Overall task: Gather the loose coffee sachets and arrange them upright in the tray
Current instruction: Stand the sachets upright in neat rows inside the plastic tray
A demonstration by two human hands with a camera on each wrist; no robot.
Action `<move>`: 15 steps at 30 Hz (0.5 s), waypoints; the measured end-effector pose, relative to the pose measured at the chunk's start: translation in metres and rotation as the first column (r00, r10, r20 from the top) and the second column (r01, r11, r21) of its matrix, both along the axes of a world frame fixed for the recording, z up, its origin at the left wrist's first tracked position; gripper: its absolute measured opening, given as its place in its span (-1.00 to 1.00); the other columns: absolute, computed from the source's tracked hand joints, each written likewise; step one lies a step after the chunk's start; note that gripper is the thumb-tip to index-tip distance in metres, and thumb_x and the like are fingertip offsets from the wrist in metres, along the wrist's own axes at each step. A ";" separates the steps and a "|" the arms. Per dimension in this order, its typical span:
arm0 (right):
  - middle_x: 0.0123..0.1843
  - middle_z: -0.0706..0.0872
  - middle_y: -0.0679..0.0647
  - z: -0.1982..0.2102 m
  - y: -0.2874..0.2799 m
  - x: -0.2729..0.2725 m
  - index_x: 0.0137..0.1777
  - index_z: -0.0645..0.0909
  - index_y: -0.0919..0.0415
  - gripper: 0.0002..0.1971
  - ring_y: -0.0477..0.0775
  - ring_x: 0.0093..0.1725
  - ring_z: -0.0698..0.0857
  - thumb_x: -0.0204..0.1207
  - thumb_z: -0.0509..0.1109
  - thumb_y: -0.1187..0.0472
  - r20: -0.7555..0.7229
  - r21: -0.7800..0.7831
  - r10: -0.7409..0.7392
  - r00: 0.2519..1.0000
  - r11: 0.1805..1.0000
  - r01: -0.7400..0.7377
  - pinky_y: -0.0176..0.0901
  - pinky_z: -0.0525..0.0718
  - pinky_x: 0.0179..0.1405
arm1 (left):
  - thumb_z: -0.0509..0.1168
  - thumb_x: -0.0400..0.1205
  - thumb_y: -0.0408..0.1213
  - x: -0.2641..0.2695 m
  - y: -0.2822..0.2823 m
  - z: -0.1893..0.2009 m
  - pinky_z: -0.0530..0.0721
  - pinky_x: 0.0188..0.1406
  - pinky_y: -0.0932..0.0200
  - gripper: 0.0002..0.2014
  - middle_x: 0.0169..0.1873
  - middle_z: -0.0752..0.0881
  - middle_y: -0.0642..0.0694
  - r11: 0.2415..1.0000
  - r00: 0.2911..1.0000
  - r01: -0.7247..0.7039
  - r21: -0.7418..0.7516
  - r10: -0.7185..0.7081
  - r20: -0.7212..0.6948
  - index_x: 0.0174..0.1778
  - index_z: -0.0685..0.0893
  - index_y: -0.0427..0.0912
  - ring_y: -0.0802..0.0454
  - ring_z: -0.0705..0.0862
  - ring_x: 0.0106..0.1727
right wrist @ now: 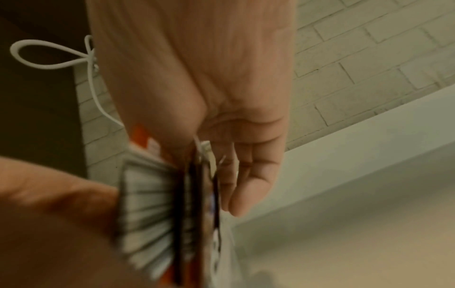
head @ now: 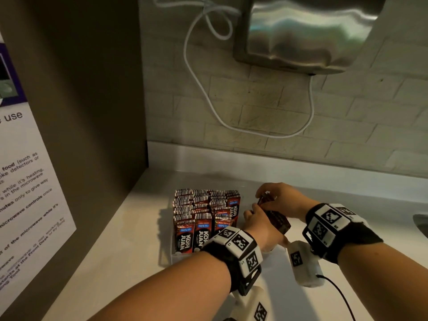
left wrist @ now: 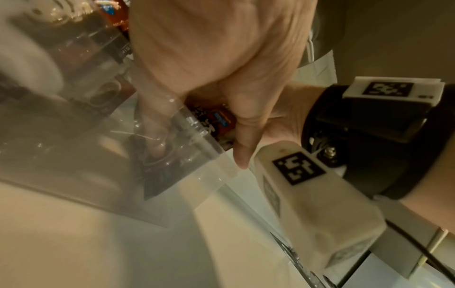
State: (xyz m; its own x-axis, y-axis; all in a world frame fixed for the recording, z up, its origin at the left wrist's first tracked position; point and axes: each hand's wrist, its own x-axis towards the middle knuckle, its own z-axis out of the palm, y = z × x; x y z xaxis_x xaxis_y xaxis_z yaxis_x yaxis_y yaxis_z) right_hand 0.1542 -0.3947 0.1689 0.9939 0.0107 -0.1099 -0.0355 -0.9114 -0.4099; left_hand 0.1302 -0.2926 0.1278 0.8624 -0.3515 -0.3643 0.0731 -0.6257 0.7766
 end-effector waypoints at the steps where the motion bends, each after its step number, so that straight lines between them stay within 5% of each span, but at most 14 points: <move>1: 0.05 0.71 0.07 -0.001 0.001 0.001 0.07 0.63 0.04 -0.83 0.00 -0.05 0.64 0.50 0.45 0.20 0.025 -0.035 0.000 1.000 0.999 0.001 -0.37 0.57 -0.27 | 0.57 0.44 -0.17 0.001 0.000 -0.001 0.38 0.47 -0.07 0.13 0.55 0.16 -0.20 1.000 1.000 -0.013 -0.014 0.013 0.001 0.69 -0.17 -0.14 -0.20 0.27 0.57; 6: -0.20 0.61 -0.05 -0.002 0.003 0.005 -0.10 0.66 0.12 -0.92 -0.04 -0.18 0.59 0.43 0.47 0.28 0.098 -0.132 0.016 0.995 0.991 -0.003 -0.39 0.50 -0.39 | 0.55 0.47 -0.22 0.003 0.000 -0.004 0.38 0.50 -0.06 0.09 0.57 0.16 -0.22 0.999 1.000 -0.015 -0.051 0.015 -0.005 0.68 -0.15 -0.16 -0.20 0.25 0.59; 12: -0.21 0.64 -0.02 0.003 0.005 0.010 -0.26 0.64 0.09 -0.85 -0.03 -0.27 0.61 0.38 0.43 0.37 0.144 -0.117 -0.040 0.989 0.992 0.058 -0.37 0.50 -0.47 | 0.51 0.46 -0.28 0.007 0.002 -0.013 0.45 0.47 -0.05 -0.02 0.54 0.34 -0.30 0.992 0.996 -0.080 -0.101 0.076 -0.039 0.67 0.02 -0.21 -0.24 0.42 0.50; 15: -0.29 0.64 0.01 0.012 0.004 0.008 -0.28 0.63 0.09 -0.81 -0.04 -0.42 0.62 0.37 0.39 0.43 0.150 -0.085 -0.081 0.985 0.992 0.095 -0.34 0.53 -0.56 | 0.51 0.49 -0.19 0.007 0.003 -0.013 0.38 0.53 -0.08 0.12 0.57 0.29 -0.29 0.989 0.994 -0.077 -0.127 0.066 -0.093 0.68 -0.25 -0.24 -0.23 0.35 0.56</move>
State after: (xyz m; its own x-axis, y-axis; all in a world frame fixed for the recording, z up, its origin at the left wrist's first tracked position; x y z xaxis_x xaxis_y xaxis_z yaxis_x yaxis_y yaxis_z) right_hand 0.1621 -0.3905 0.1807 0.9959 -0.0811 0.0395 -0.0635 -0.9413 -0.3314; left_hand 0.1372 -0.2892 0.1152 0.8536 -0.3394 -0.3951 0.1855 -0.5106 0.8395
